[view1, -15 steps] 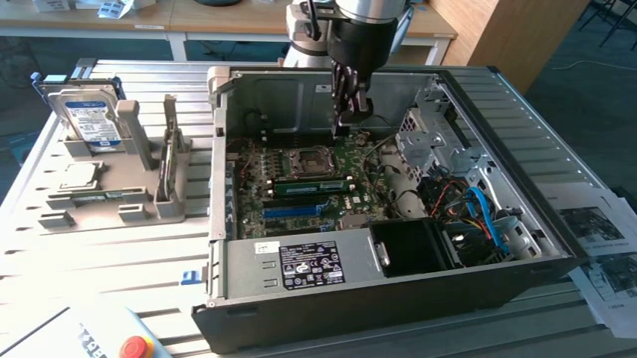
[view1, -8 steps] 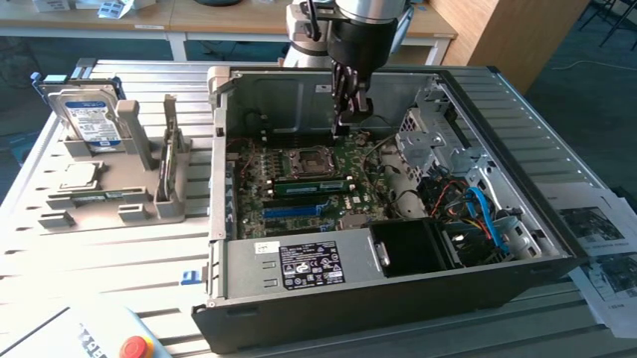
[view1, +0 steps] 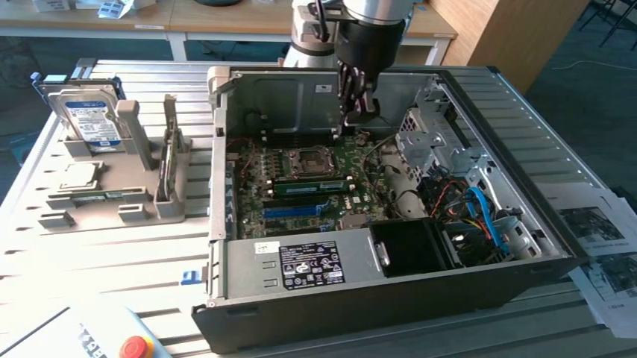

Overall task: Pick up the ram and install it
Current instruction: 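Press down the ram until it locks into place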

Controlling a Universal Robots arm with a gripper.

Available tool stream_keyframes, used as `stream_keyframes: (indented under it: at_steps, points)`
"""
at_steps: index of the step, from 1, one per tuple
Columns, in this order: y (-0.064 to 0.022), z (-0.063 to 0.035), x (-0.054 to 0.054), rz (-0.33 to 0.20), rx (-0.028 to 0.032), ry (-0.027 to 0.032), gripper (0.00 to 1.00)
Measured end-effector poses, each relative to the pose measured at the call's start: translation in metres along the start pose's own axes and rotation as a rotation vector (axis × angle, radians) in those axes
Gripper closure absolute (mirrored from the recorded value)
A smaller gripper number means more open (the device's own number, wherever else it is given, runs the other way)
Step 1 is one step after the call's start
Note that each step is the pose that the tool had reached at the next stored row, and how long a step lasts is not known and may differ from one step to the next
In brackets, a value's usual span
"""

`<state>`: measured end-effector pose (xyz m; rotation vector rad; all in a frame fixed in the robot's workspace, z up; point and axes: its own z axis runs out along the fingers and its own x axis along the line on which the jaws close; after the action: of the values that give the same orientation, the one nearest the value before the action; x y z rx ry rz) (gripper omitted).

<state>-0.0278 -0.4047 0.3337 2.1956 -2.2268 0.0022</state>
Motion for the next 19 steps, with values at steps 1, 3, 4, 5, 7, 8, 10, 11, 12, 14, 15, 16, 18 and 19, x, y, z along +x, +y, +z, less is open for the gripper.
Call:
stream_keyframes:
  at_steps: [1,3,4,5,7,8,10,11,12,14,15,16,18,19]
  points:
    - [-0.0013,0.0,0.0003,0.0,-0.0001,0.0001,0.9]
    - [-0.004,0.0,0.0008,0.0,-0.0004,0.0,0.9]
    - [-0.0051,0.0,0.001,0.0,-0.0004,0.0,0.9]
    - [-0.0055,0.0,0.001,0.0,-0.0004,0.0,0.9]
    - [-0.0055,0.0,0.0011,0.0,-0.0004,0.0,0.9]
    - [-0.0055,-0.0001,0.0011,0.0,-0.0004,0.0001,0.9]
    - [-0.0055,0.0002,0.0011,0.0,-0.0005,0.0001,0.9]
    - [-0.0055,0.0007,0.0011,0.0,-0.0004,-0.0001,0.9]
    - [-0.0055,0.0013,0.0011,0.0,-0.0004,-0.0002,0.9]
    - [-0.0055,0.0029,0.0011,0.0,-0.0005,-0.0002,0.9]
    - [-0.0055,0.004,0.0011,0.0,-0.0004,-0.0002,0.9]
    - [-0.0056,0.0051,0.001,0.0,-0.0004,-0.0002,0.9]
    - [-0.0056,0.0075,0.001,0.0,-0.0004,-0.0003,0.9]
    - [-0.0056,0.0086,0.001,0.0,-0.0005,-0.0002,0.9]
